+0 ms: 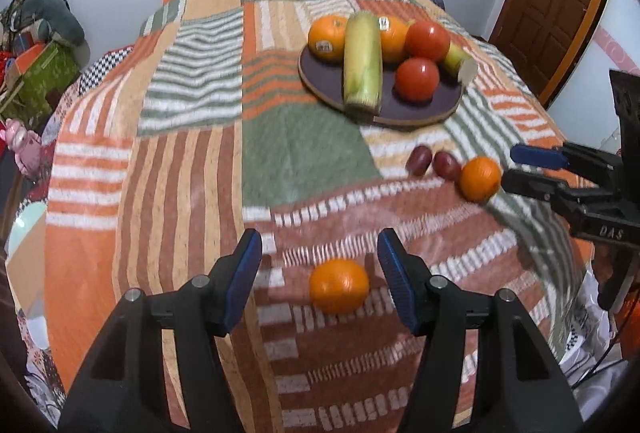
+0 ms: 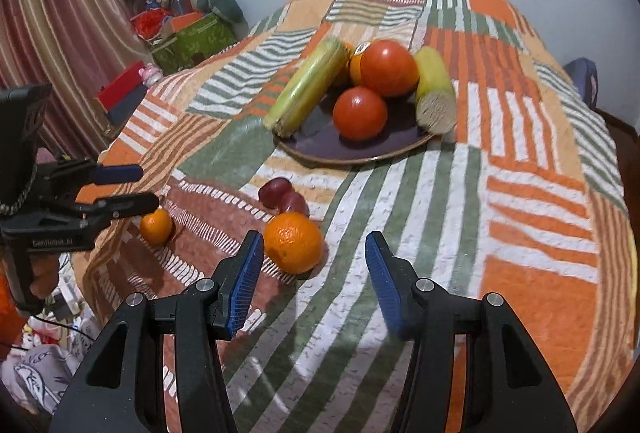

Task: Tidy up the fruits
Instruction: 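Grasp a small orange with the left tool while the right tool grasps the other, then carry both small oranges onto the plate, open both tools and withdraw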

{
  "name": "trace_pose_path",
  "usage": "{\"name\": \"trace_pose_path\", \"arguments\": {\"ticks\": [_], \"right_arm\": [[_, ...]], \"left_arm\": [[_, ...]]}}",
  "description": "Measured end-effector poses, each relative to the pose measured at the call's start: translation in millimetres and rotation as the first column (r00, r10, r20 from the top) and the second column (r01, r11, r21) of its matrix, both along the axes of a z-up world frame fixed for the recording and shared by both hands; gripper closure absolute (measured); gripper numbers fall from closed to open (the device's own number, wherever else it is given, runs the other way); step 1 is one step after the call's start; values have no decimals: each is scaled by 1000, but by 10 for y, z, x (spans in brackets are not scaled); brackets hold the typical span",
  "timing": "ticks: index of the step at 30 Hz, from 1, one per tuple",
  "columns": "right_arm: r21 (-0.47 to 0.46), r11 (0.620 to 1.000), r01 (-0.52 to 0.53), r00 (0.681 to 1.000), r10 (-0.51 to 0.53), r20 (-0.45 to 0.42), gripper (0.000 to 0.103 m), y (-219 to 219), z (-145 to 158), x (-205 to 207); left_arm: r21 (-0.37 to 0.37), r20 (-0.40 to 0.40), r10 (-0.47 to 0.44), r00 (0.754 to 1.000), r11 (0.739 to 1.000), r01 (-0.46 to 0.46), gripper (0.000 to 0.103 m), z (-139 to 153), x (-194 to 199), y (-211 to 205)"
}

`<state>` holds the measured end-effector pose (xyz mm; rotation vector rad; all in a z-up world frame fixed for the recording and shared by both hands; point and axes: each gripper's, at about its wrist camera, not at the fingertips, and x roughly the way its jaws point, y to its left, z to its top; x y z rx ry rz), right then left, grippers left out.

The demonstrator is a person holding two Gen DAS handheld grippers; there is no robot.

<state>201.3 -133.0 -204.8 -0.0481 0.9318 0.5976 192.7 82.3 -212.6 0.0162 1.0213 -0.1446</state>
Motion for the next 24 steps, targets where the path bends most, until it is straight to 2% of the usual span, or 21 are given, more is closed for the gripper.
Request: {"name": "trace_pose_path", "arguments": {"ticks": [7,11,19,24], "right_arm": [[-21,999,-50,999,50,-1,55,183,-61,-6],[-35,997,-62,998,62,-8,66,237,-101,18],[-28,997,-67,998,66,-7,69,239,-105,36],[-10,997,-73,997,73,-2,69,242,-72,17]], "left_arm": [[-9,-35,-12,999,1000,12,43,-157,-54,8],[-20,-43,-20,999,1000,19,44,-212,-71,5],[-59,-58,-44,997,997,41,68,-270,-107,-17],[-55,-57,-44,997,998,41,68,-244,-88,-45]]}}
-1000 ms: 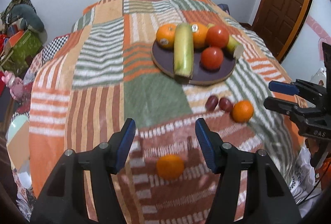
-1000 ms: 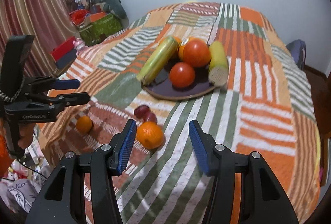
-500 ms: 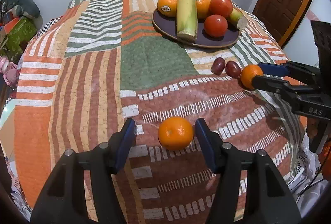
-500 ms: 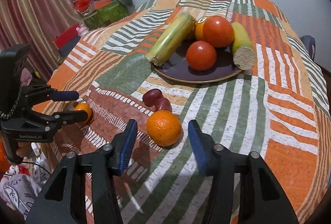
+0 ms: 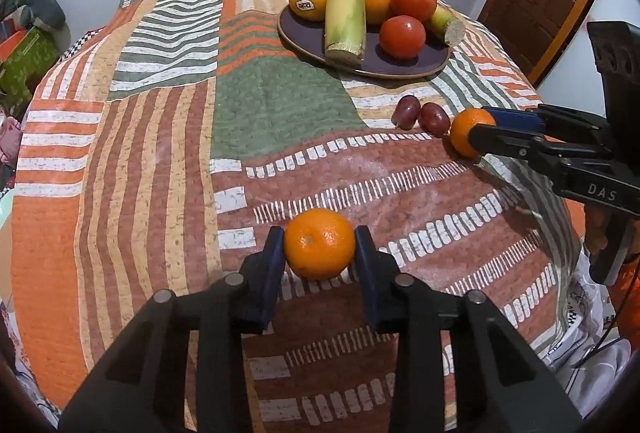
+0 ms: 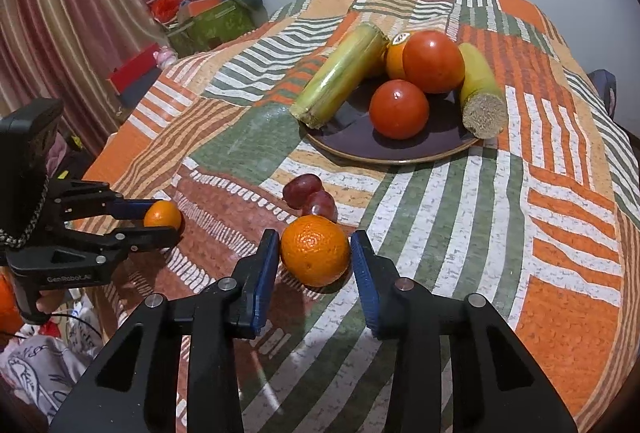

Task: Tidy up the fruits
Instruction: 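Carry both small oranges onto the plate, open both tools and withdraw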

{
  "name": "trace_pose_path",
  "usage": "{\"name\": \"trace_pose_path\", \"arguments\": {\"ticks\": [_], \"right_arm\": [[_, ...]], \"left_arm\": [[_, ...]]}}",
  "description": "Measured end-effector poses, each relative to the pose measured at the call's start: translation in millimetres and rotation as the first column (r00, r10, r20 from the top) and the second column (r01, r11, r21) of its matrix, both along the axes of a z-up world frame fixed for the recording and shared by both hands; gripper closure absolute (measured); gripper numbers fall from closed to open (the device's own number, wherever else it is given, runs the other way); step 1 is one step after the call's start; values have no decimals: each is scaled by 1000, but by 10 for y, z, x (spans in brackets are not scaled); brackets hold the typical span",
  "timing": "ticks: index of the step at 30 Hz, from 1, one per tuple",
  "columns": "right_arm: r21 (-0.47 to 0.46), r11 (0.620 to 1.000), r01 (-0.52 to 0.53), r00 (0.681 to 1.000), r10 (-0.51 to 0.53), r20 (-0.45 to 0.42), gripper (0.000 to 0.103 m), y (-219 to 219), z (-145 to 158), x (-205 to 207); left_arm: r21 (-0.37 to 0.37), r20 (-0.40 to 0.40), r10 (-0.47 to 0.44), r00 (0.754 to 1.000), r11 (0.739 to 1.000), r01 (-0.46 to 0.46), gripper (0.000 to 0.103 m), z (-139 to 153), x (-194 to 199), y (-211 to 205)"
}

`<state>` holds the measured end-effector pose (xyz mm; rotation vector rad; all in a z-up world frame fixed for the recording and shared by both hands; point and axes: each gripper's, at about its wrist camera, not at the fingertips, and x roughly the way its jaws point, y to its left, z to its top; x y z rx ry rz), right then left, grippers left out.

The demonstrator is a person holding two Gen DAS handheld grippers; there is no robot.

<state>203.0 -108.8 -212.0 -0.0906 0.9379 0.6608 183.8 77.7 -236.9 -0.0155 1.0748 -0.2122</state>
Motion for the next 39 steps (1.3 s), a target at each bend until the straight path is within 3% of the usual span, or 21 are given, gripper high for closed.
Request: {"name": "trace_pose_path", "arguments": {"ticks": [19,39], "right_arm": [[12,999,32,994,-34,106,69,-31,320,183],[5,999,41,985,-42,165,69,98,494,741]], "left_arm": [[-2,123,0,992,1000,0,68,419,493,-124],[-13,116,16,993,1000,-15,68,329,1302,-70]]}}
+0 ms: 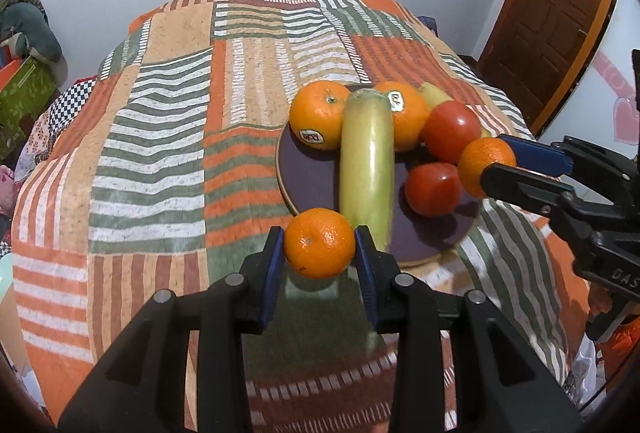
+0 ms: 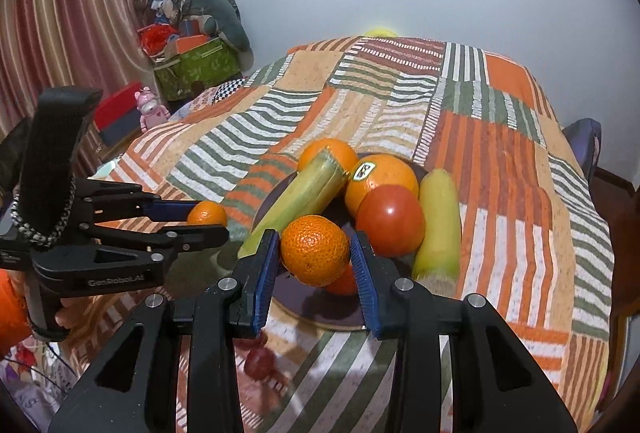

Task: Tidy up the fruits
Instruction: 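Carry both small oranges onto the plate, open both tools and withdraw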

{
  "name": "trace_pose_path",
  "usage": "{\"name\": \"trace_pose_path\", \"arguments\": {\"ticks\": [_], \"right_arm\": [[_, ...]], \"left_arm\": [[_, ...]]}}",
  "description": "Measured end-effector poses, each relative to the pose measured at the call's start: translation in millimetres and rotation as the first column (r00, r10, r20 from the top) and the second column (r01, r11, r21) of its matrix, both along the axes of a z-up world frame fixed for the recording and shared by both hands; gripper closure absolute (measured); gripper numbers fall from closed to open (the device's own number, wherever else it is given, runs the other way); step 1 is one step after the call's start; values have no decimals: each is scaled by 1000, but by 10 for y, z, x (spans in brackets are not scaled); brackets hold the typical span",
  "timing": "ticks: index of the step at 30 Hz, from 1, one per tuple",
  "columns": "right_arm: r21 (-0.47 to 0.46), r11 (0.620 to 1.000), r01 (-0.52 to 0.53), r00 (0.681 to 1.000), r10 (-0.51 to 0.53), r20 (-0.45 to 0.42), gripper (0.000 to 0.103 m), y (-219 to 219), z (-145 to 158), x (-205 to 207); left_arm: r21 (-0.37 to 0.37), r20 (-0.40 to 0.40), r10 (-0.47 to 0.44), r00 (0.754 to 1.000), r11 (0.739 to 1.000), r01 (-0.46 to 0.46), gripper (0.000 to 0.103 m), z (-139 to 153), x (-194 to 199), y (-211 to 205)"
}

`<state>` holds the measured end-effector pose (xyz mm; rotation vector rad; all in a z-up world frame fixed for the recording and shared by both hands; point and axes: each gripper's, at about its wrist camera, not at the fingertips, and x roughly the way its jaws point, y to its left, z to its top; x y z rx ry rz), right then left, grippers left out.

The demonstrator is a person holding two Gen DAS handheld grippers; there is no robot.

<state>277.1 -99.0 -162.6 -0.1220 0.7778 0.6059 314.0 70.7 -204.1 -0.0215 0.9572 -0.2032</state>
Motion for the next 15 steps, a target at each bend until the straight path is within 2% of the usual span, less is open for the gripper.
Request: {"name": "trace_pose_path", "arguments": {"ticks": [15], "right_arm": [[-22,1000,-9,999,10,46,69,143,45,335]], "left_arm": [[-26,-1,31,1000,999,-31,68,-65,504,79]]}}
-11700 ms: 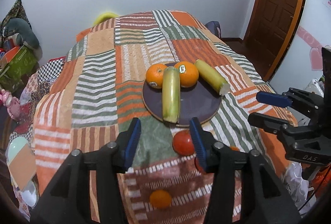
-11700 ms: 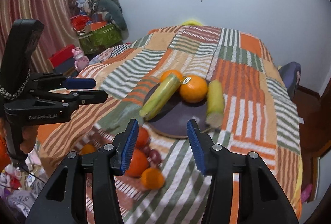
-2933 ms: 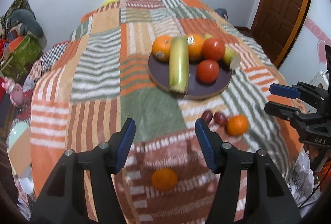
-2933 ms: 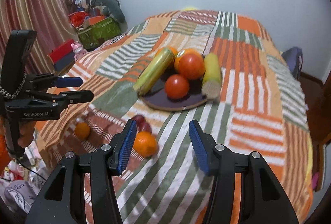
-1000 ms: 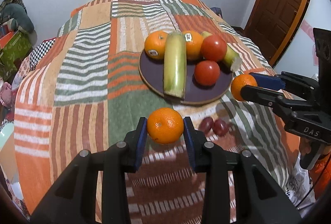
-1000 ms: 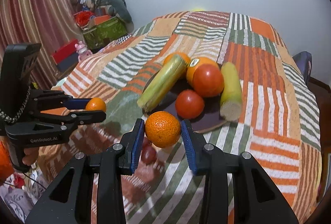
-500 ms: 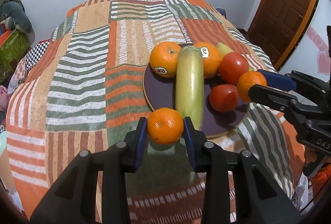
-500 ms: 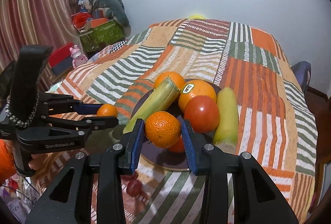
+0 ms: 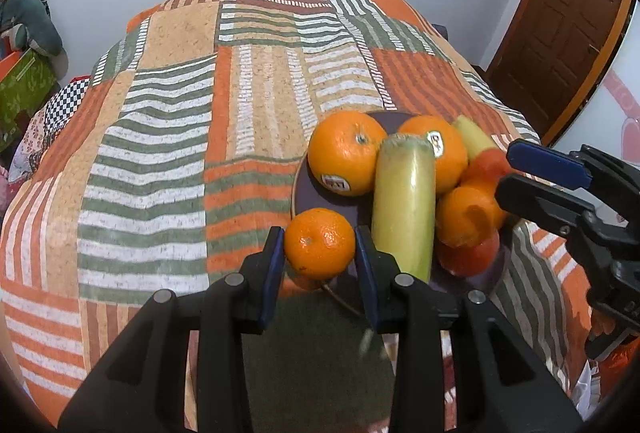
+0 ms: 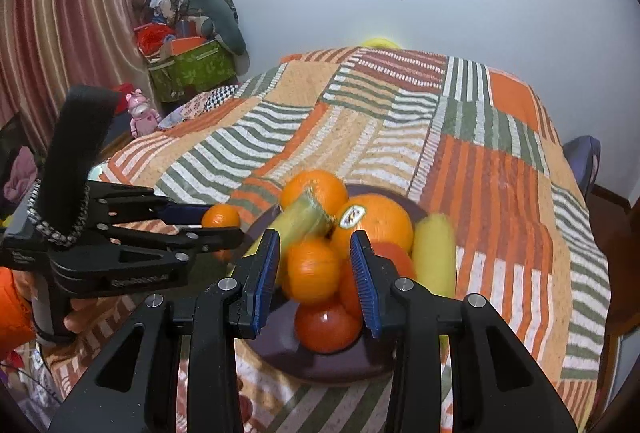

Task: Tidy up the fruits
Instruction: 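Carry both small oranges onto the plate, open both tools and withdraw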

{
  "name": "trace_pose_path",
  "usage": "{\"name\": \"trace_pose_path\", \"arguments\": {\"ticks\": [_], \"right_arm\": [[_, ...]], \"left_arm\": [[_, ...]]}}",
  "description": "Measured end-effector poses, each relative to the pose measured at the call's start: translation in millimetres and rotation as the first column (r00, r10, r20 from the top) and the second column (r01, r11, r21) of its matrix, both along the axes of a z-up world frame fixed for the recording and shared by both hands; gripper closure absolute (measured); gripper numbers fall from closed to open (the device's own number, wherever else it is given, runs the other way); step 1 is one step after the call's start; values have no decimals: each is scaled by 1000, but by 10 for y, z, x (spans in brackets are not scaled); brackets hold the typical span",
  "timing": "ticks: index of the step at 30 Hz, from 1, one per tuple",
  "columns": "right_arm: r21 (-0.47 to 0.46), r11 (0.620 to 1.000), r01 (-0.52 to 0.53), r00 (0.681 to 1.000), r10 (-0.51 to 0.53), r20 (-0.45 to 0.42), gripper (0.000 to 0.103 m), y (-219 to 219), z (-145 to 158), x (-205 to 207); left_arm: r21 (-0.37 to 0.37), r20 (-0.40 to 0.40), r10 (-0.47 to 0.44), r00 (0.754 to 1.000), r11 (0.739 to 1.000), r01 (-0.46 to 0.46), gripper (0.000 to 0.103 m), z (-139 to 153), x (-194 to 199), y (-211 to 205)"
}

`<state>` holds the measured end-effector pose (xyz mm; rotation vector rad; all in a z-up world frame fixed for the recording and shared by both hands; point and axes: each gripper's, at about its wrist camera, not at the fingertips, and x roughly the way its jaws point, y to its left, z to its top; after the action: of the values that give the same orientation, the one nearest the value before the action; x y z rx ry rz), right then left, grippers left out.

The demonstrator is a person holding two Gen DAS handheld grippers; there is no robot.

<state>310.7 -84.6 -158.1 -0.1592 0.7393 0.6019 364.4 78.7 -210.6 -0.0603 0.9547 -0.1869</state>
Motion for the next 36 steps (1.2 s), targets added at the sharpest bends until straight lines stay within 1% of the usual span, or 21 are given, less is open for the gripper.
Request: {"name": "trace_pose_path", "arguments": {"ticks": [4,8,12,19,21,22,23,24,25,26,30,36], "right_arm": [[-12,1000,-3,1000,4,14,69,50,13,52],[-20,1000,-8,1000,8,3,69,56,-42,73],[-2,1000,-6,1000,6,-14,69,16,-67,76],[9,1000,-6,1000,6,-13,69,-14,-74,59],[9,1000,-6,1000,6,-16,69,-22,-82,47],[10,1000,-6,1000,6,-16,69,-27,-83,39],[10,1000,-6,1000,6,-15,69,-32,-81,34],[10,1000,-6,1000,6,-15,69,-35,-81,26],[10,1000,-6,1000,6,-16,69,-38,-78,19],[9,1000,-6,1000,6,-16,69,-39,-78,15],[1,1000,-3,1000,3,-21,69,-57,-88,-31],[-17,1000,0,1000,0,-26,69,-92,-58,-159]], "left_arm": [[-10,-16,-8,1000,1000,8,68,-62,112,-28],[-19,-31,-10,999,1000,10,68,-143,177,-30],[-20,-42,-3,999,1000,2,68,-197,240,-14],[-53,-75,-4,997,999,0,67,-217,307,22],[-58,-77,0,997,998,-5,64,-215,307,34],[-52,-73,9,997,999,-13,59,-209,296,41],[-47,-69,16,997,999,-19,53,-206,296,47],[-43,-60,27,998,999,-30,50,-194,279,61],[-45,-49,37,998,998,-39,42,-177,259,74],[-51,-41,41,998,998,-43,38,-158,241,85],[-43,-16,43,999,998,-44,38,-53,161,78],[9,41,24,999,1000,-24,38,177,-77,-5]]}}
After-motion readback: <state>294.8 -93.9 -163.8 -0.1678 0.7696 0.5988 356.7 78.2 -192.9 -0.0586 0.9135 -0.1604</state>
